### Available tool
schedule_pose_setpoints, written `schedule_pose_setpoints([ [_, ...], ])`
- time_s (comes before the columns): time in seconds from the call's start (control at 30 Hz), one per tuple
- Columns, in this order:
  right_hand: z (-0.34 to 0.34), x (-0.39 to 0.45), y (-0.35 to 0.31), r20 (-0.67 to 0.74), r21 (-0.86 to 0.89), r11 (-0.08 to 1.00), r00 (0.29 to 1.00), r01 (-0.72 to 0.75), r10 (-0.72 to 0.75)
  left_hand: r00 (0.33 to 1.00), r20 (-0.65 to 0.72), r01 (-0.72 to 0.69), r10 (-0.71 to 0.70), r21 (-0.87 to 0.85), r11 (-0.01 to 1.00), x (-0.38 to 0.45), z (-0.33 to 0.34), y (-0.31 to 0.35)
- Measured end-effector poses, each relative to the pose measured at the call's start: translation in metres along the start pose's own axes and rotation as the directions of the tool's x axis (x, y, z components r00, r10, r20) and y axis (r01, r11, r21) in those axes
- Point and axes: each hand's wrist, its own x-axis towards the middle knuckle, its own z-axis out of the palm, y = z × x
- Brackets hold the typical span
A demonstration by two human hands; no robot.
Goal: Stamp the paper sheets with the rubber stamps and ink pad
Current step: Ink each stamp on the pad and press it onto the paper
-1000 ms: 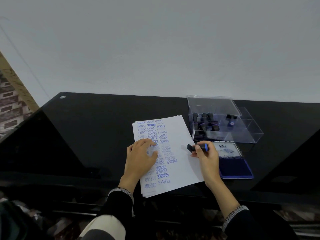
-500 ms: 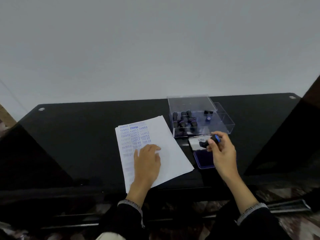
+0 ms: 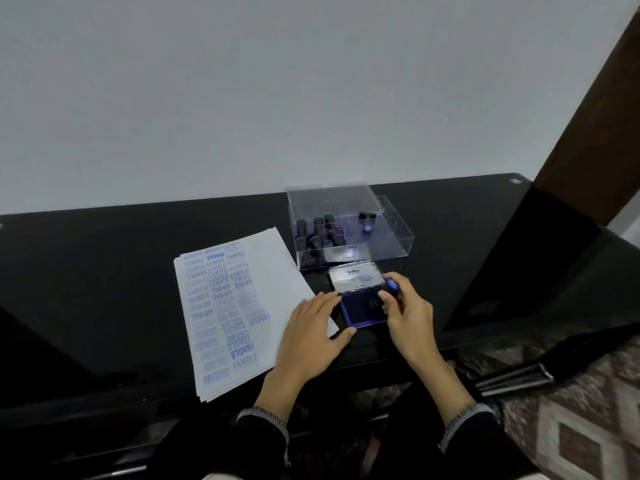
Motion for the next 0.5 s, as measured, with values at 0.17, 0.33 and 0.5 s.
schedule_pose_setpoints([
  [0.17,0.005,-0.002,0.004,-0.013,-0.058,0.998,0.999,0.037,-0.038,1.000,-0.009,0.008,-0.008,0.009,1.000,-0.001,0.001,0.001],
  [0.33,0.013,-0.004,0.003,0.048,-0.144,0.984,0.994,0.104,-0.098,1.000,-0.001,0.015,-0.015,0.016,1.000,-0.001,0.001,0.002],
  [0.5,0.017,-0.006,0.006,0.090,-0.248,0.955,0.985,0.163,-0.145,1.000,0.012,0.022,-0.022,-0.002,1.000,-0.002,0.000,0.003],
])
